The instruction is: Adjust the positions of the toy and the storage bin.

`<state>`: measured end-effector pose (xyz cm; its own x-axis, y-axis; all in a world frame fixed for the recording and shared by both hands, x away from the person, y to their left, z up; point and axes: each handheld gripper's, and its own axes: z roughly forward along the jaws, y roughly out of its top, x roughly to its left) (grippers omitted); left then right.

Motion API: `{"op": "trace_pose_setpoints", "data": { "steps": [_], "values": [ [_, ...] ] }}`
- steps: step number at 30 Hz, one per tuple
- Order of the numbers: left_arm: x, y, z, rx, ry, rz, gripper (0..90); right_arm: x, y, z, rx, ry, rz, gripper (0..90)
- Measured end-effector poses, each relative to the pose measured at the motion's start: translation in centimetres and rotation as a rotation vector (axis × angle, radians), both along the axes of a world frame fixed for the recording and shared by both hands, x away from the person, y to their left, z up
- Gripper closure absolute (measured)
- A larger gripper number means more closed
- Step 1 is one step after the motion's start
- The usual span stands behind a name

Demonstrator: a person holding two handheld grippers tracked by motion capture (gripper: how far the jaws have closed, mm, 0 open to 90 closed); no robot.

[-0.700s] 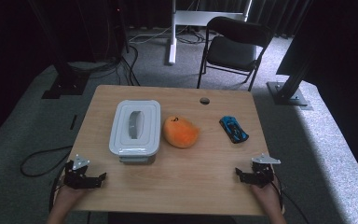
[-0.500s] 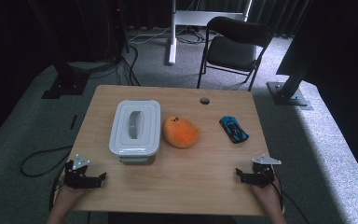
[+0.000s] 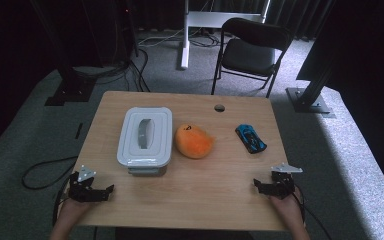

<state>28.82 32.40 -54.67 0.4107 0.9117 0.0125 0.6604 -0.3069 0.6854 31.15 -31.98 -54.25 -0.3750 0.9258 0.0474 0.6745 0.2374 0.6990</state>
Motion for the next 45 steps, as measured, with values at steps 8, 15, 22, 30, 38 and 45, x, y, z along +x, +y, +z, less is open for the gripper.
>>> {"op": "trace_pose_setpoints", "data": {
  "steps": [8,15,22,30,38,45],
  "values": [
    [0.0,0.0,0.0,0.000,0.000,0.000,0.3,1.2,-0.4,0.8,0.015,-0.003,-0.024,12.4],
    [0.0,0.0,0.0,0.000,0.000,0.000,0.3,2.8,-0.7,2.6,0.028,-0.060,-0.049,12.5],
    [0.0,0.0,0.0,0.000,0.000,0.000,0.3,4.8,-0.8,4.0,0.038,-0.072,-0.045,12.3],
    [0.0,0.0,0.0,0.001,0.000,0.005,0.3,7.4,-0.6,4.9,0.030,-0.078,-0.051,12.5],
    [0.0,0.1,0.0,0.002,0.000,0.011,0.3,9.8,0.2,5.2,0.001,-0.068,-0.042,12.4],
    [0.0,0.0,0.0,0.002,0.000,0.011,0.3,12.5,1.3,5.1,-0.019,-0.038,-0.027,12.4]
  ]
}}
